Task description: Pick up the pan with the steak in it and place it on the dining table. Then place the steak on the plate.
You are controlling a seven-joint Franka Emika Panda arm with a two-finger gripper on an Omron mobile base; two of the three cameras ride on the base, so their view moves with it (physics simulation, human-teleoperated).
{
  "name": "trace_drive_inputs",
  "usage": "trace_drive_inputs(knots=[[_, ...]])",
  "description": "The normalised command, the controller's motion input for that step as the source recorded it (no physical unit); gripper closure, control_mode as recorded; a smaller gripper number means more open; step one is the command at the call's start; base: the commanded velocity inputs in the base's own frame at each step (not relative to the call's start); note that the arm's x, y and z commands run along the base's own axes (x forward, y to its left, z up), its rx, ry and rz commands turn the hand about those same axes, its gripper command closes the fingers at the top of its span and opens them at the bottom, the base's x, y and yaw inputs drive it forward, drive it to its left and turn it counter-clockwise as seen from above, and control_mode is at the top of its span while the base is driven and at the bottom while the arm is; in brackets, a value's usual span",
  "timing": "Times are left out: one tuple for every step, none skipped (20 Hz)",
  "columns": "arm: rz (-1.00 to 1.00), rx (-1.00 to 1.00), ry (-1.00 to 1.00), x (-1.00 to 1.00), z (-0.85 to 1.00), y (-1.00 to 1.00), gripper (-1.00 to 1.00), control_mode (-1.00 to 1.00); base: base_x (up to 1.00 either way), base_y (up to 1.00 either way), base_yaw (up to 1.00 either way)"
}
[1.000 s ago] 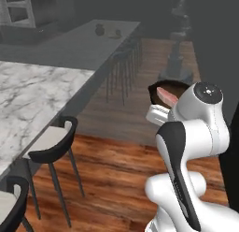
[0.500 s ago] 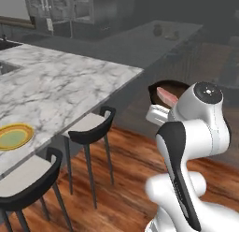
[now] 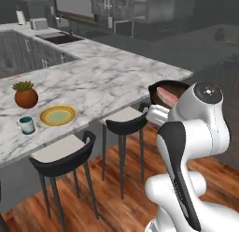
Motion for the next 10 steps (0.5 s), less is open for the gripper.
trace_drive_inputs(knots=[[0.00, 0.00, 0.00, 0.00, 0.00, 0.00, 1.00, 1.00, 0.00, 0.00, 0.50], [0.00, 0.00, 0.00, 0.00, 0.00, 0.00, 1.00, 1.00, 0.00, 0.00, 0.50], [0.00, 0.00, 0.00, 0.00, 0.00, 0.00, 1.00, 1.00, 0.00, 0.00, 0.50], [0.00, 0.00, 0.00, 0.00, 0.00, 0.00, 1.00, 1.00, 0.00, 0.00, 0.50], [0.00, 0.00, 0.00, 0.00, 0.00, 0.00, 1.00, 1.00, 0.00, 0.00, 0.50], [0.00, 0.00, 0.00, 0.00, 0.00, 0.00, 1.00, 1.00, 0.00, 0.00, 0.50], [0.00, 0.00, 0.00, 0.00, 0.00, 0.00, 1.00, 1.00, 0.00, 0.00, 0.50], [0.00, 0.00, 0.00, 0.00, 0.00, 0.00, 1.00, 1.00, 0.00, 0.00, 0.50], [0.00, 0.00, 0.00, 0.00, 0.00, 0.00, 1.00, 1.00, 0.00, 0.00, 0.50], [0.00, 0.00, 0.00, 0.00, 0.00, 0.00, 1.00, 1.00, 0.00, 0.00, 0.50]])
